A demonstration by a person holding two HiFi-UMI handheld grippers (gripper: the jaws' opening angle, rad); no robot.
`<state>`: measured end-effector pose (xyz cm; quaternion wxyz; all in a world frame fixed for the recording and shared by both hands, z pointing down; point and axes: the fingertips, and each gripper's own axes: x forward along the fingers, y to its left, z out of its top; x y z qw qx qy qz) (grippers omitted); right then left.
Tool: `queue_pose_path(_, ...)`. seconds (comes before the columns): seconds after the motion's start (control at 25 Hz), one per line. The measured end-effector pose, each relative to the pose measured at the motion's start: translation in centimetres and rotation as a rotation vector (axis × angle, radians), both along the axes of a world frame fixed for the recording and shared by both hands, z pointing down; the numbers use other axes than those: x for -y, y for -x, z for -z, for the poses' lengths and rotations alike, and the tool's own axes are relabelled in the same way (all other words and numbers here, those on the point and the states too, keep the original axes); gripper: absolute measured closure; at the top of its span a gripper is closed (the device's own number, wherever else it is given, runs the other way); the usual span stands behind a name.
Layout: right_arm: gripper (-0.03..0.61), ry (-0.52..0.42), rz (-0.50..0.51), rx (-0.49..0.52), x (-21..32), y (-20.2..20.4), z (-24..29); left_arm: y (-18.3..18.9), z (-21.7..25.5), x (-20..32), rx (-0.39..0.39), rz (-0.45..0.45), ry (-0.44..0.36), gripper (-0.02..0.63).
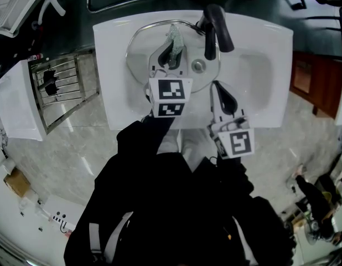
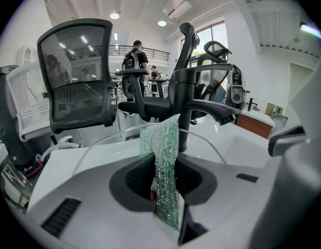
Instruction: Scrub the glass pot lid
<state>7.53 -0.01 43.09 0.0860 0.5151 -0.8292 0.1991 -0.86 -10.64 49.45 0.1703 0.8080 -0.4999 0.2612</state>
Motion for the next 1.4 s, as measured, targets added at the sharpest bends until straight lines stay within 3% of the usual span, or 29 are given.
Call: queue_pose_path(1.4, 0.59, 0.021, -0.023, -0.001, -0.7, -1.3, -0.9, -5.2, -2.6, -3.1, 0.178, -0.291, -0.009, 0.529)
